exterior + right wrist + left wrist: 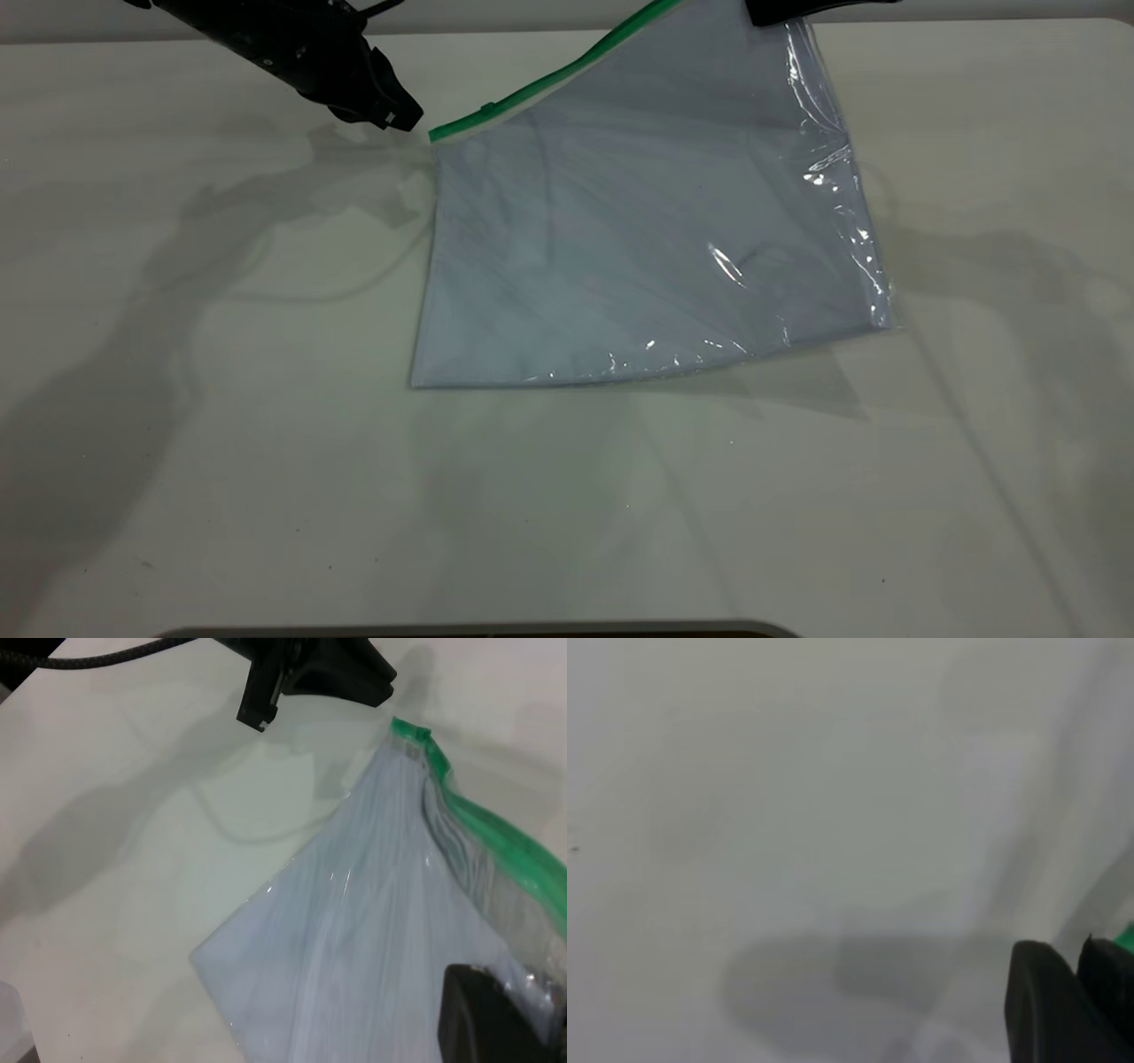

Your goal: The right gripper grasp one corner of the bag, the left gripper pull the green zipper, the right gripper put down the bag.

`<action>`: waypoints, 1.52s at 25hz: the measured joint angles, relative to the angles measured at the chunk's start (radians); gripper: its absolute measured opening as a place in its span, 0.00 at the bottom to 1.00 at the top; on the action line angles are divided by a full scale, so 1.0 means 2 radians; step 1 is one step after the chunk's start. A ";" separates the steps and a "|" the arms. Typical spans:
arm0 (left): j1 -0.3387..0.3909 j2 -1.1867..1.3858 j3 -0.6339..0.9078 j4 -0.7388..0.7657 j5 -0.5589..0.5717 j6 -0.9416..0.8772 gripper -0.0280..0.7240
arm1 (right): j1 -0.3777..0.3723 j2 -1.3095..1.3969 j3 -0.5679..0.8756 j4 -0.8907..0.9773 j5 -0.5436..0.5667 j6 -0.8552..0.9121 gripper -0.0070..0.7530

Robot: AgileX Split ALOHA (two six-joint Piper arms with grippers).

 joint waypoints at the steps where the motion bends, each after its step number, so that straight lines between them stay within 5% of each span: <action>1: 0.000 0.000 0.000 0.000 0.005 0.000 0.21 | 0.000 0.000 0.000 0.000 0.000 0.000 0.05; 7: -0.001 -0.001 0.000 0.000 0.022 -0.010 0.23 | 0.000 0.002 0.000 0.001 -0.022 -0.003 0.05; 18: -0.002 -0.079 0.000 0.002 0.102 -0.079 0.27 | 0.000 0.047 0.000 0.052 -0.172 -0.048 0.12; 28: -0.003 -0.195 0.001 0.027 0.137 -0.119 0.37 | 0.000 0.017 0.000 0.066 -0.335 -0.021 0.81; 32: -0.003 -0.268 0.001 0.077 0.163 -0.181 0.37 | 0.000 -0.055 0.000 0.035 -0.296 0.058 0.89; 38: -0.003 -0.384 0.001 0.205 0.216 -0.329 0.37 | 0.000 -0.197 0.000 -0.144 -0.123 0.293 0.79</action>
